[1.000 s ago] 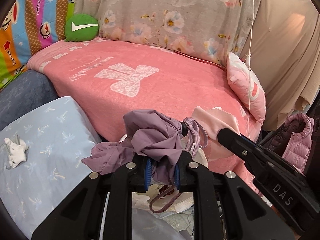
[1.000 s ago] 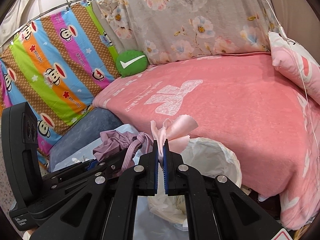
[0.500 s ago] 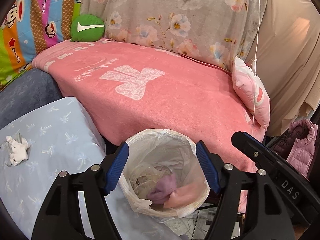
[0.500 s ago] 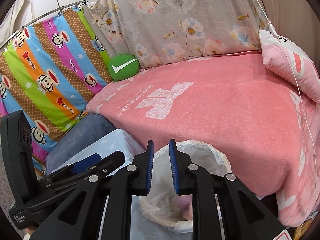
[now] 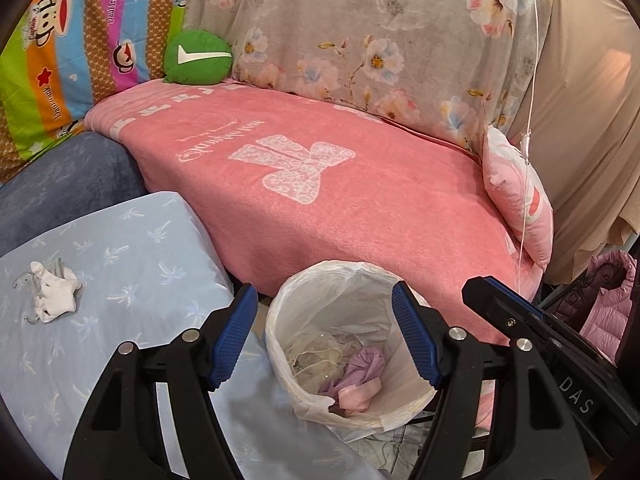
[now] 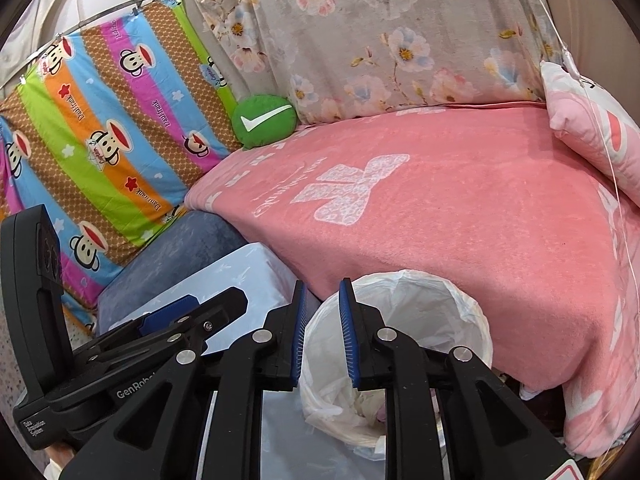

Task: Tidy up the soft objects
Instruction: 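Move both open grippers back over the white gloves and grey pouch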

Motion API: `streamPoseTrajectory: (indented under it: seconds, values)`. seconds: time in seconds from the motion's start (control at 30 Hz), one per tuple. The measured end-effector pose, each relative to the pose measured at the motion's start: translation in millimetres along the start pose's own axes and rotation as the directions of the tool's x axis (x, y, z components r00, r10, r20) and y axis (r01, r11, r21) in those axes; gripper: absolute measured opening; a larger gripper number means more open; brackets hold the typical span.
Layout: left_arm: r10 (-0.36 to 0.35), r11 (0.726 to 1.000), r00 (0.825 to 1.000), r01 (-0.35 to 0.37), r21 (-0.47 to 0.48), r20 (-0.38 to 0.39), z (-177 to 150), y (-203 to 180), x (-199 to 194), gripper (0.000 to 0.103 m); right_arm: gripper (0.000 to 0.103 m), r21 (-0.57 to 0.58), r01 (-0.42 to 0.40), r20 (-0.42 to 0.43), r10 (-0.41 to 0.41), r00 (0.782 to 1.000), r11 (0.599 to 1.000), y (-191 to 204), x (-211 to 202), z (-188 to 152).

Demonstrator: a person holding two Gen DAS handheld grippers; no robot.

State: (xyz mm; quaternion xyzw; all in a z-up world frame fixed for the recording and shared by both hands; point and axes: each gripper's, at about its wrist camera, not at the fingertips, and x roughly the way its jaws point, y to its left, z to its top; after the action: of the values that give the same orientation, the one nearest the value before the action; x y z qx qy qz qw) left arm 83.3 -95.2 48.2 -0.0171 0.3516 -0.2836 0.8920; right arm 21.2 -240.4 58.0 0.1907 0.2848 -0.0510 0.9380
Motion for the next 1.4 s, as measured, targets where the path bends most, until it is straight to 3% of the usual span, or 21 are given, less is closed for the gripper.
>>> streamPoseTrajectory:
  seconds: [0.67, 1.4]
  values:
    - [0.101, 0.986, 0.995, -0.098, -0.132, 0.019, -10.6, 83.3, -27.9, 0.066, 0.018, -0.109, -0.088, -0.086, 0.078, 0.993, 0.990, 83.0, 36.0, -23.8]
    - [0.260, 0.922, 0.966, -0.252, -0.293, -0.013, -38.6, 213.0, -58.7, 0.066, 0.019, -0.234, -0.204, -0.261, 0.141, 0.955, 0.950, 210.1, 117.7, -72.9]
